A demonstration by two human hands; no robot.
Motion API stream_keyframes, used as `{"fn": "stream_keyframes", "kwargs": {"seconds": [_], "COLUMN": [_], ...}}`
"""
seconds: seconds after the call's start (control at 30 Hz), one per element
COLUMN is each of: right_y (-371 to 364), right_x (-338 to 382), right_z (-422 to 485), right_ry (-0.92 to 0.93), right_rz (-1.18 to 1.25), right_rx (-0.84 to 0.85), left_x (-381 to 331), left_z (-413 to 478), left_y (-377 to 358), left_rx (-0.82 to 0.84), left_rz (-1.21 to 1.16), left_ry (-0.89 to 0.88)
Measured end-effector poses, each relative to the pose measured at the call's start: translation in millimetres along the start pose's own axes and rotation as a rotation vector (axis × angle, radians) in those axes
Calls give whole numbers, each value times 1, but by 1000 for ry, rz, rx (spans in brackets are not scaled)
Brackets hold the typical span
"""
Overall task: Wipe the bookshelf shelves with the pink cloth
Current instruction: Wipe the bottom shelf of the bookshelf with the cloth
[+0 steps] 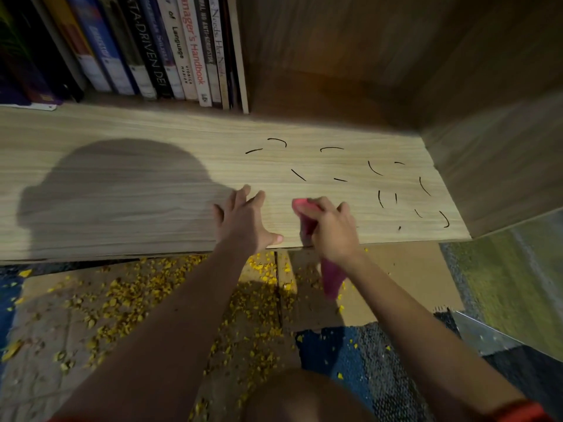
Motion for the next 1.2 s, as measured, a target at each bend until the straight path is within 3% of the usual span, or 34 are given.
{"fn": "stream_keyframes", "kwargs": {"seconds": [0.13, 0.3, 0.43, 0.5, 0.67, 0.83, 1.0, 1.13, 1.2], "right_y": [-1, -12, 2, 1, -10, 1, -16, 7, -6], "right_x": [-5, 25, -17, -2, 27, -7, 33, 0, 22], "right_z": [30, -25, 24, 27, -22, 20, -1, 4, 13], "right_ry": [-116, 93, -91, -118, 92, -154, 7, -182, -153], "right_rz": [-5, 7, 9, -39, -29, -32, -15, 104, 174], "right_rx": [27, 33, 52, 50, 99, 62, 183, 89, 138], "left_x": [1, 4, 2, 3, 3, 4, 12, 22, 21], "left_z": [-1, 0, 1, 2, 1, 2, 1, -2, -3], "left_y": [0, -1, -2, -1, -2, -3, 11, 22, 20], "left_rx": [1, -4, 2, 0, 15, 24, 16, 30, 7], "left_rz": [-3, 6, -1, 11, -15, 21, -123, -163, -153], "left_ry": [-2, -7, -8, -6, 1, -20, -115, -175, -183]}}
Point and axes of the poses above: each hand's wrist, its own z-axis towards the middle knuckle, its own y-axis out of the back of the hand, x = y × z, the point moved 9 cm from there along z, towards the middle knuckle, and after that the axes turned 6 degrees about y, right-handed, at the moved point
